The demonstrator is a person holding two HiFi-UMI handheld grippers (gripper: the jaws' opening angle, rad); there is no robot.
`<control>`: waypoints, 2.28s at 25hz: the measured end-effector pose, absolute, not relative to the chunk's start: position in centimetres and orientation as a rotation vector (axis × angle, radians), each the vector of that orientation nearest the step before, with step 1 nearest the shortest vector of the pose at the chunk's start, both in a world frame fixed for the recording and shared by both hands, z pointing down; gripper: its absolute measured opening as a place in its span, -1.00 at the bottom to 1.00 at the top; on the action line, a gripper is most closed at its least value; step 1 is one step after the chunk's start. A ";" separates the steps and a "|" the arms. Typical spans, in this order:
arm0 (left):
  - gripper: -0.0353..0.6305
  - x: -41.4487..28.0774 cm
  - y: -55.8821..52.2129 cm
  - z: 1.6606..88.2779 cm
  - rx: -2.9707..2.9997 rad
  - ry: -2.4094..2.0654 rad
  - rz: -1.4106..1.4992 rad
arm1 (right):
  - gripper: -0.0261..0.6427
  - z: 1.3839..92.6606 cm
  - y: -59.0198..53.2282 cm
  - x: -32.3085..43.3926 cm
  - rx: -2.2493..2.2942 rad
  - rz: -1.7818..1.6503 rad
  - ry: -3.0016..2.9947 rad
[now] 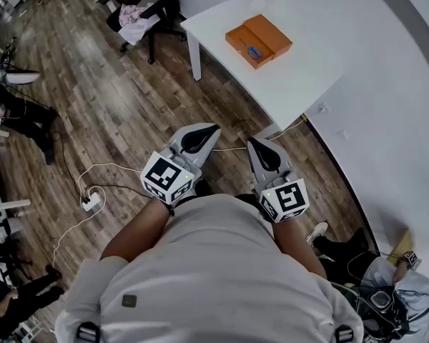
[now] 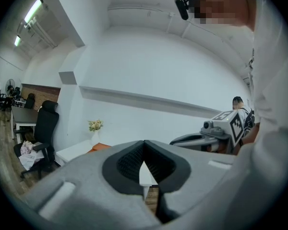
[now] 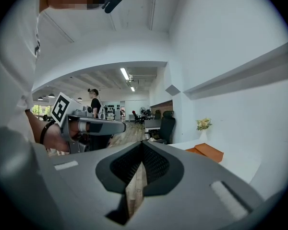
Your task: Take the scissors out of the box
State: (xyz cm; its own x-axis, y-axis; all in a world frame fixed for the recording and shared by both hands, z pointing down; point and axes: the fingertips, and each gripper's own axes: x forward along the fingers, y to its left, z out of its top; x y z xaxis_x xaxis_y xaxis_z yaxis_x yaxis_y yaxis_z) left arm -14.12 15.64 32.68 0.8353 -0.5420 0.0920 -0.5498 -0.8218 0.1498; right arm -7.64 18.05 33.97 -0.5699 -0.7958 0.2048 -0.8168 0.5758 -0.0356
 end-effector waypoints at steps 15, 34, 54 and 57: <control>-0.88 -15.4 9.6 33.6 2.815 -0.895 0.095 | -0.89 35.0 11.3 -8.4 1.320 0.215 -2.645; -0.88 -2.5 -1.5 33.2 2.800 -0.961 0.120 | -0.89 34.4 -0.6 4.5 1.243 0.217 -2.695; -0.88 6.4 -6.5 34.8 2.810 -0.855 0.184 | -0.89 35.7 -5.0 13.2 1.325 0.284 -2.681; -0.88 6.9 -8.1 34.8 2.820 -0.827 0.176 | -0.89 35.7 -6.4 13.8 1.362 0.286 -2.661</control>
State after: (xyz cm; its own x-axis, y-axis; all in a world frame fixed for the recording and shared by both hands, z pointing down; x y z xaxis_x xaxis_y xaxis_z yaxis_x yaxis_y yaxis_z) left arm 6.88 -8.10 34.81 0.8366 -0.5213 0.1687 -0.5448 -0.8242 0.1545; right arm 13.84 -6.43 35.74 -0.5806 -0.7870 0.2085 -0.8133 0.5722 -0.1051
